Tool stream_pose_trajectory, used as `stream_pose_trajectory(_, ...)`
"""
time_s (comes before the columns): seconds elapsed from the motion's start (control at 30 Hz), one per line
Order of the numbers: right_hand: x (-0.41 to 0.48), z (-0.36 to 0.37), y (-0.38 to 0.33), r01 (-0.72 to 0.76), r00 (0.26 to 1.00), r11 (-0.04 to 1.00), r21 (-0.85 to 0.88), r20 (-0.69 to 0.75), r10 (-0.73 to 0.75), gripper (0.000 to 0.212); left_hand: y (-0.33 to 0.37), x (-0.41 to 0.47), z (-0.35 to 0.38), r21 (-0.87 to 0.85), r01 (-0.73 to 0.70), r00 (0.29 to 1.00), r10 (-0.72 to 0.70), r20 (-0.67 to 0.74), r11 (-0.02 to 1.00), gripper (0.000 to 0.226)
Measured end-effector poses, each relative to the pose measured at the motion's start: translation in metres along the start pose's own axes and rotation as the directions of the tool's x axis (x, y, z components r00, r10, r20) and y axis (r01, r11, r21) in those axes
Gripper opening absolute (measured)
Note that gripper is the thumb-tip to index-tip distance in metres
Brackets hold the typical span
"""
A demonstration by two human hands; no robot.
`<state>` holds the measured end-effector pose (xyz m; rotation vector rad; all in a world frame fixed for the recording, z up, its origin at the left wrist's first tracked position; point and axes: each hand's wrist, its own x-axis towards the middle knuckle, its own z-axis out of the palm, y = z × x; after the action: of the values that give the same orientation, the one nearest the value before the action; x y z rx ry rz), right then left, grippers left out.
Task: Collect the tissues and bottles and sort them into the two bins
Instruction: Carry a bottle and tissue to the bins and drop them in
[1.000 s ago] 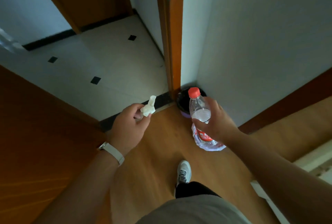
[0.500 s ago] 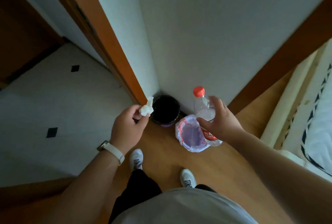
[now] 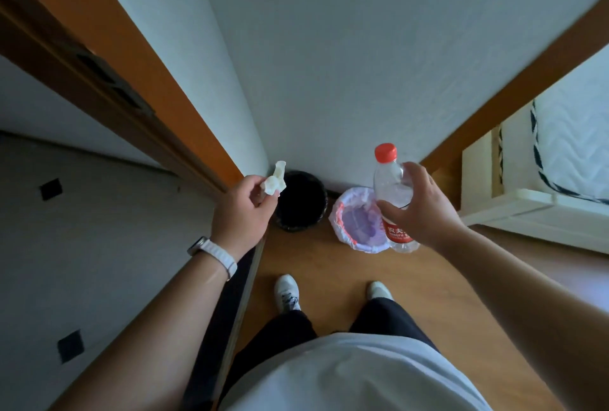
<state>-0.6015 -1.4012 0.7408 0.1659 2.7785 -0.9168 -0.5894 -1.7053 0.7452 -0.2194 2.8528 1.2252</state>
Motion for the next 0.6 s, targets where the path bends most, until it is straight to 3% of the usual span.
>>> stream_pose_trajectory(0.23, 0.004, 0.015, -0.010, -0.101, 0.995, 0.995, -0.017, -0.017, 0.101, 0.080, -0.038, 0.034, 0.011, -0.053, 0.027, 0.990, -0.019, 0.143, 0.998, 0.009)
stream_pose_trajectory(0.6, 0.069, 0.095, 0.074, -0.275, 0.961, 0.959, 0.072, 0.001, 0.275, 0.080, -0.104, 0.119, 0.141, 0.090, -0.003, 0.946, -0.027, 0.324, 0.996, 0.008)
